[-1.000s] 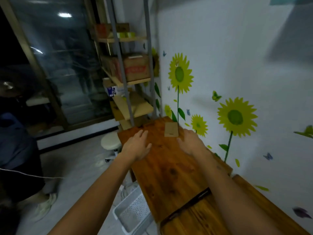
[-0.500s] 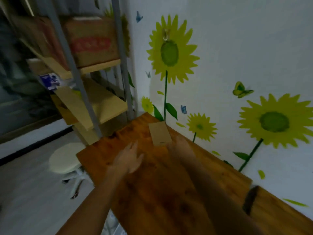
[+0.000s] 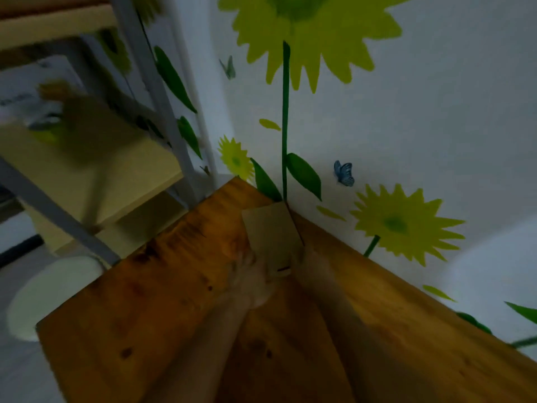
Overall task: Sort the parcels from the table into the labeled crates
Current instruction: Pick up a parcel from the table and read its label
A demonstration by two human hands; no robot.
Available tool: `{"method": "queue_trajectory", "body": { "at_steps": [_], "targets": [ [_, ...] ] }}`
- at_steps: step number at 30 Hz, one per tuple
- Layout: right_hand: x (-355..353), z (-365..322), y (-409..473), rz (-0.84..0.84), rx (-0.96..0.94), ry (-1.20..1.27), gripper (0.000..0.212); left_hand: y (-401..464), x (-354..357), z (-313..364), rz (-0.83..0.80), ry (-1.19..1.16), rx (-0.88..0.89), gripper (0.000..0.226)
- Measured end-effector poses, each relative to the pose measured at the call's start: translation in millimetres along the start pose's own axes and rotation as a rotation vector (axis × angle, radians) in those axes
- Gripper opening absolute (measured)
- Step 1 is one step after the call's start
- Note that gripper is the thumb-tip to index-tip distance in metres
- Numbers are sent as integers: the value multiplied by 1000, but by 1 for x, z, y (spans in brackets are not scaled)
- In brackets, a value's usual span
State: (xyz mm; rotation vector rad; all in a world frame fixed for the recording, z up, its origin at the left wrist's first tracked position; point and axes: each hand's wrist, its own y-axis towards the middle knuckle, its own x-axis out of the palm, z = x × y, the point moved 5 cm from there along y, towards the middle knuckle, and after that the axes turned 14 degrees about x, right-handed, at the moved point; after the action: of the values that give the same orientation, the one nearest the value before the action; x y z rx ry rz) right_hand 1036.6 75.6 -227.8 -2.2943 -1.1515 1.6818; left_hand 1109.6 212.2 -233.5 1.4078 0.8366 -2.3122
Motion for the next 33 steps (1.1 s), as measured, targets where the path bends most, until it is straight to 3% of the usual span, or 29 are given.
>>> {"method": "queue_trajectory", "body": {
  "at_steps": [7, 11, 14, 16, 19, 22, 25, 29, 33],
  "targets": [
    [11, 11, 14, -146, 82, 206, 61, 15, 18, 9, 125, -388, -49, 80],
    [-36, 6, -32, -123, -35, 420, 60, -20, -8, 17, 215, -318, 109, 73],
    [-84, 2, -84, -84, -92, 422, 66, -68, -56, 30, 336, -345, 225, 47],
    [-115, -1, -131, -37, -151, 377, 72, -109, -96, 29, 431, -523, 172, 30],
    [-139, -5, -196, -27, -246, 410, 81, -167, -146, 40, 498, -918, 144, 27],
    [-141, -17, -265, -200, -213, 622, 44, -224, -190, 55, 577, -1153, 138, 32],
    [-135, -33, -336, -332, -142, 849, 32, -276, -218, 63, 640, -1295, 148, 14],
    [-124, -44, -416, -228, -95, 1022, 25, -339, -233, 60, 654, -1304, 165, 7],
    [-111, -56, -483, -85, -109, 1041, 20, -398, -235, 41, 611, -1285, 215, 9]
  ]
}}
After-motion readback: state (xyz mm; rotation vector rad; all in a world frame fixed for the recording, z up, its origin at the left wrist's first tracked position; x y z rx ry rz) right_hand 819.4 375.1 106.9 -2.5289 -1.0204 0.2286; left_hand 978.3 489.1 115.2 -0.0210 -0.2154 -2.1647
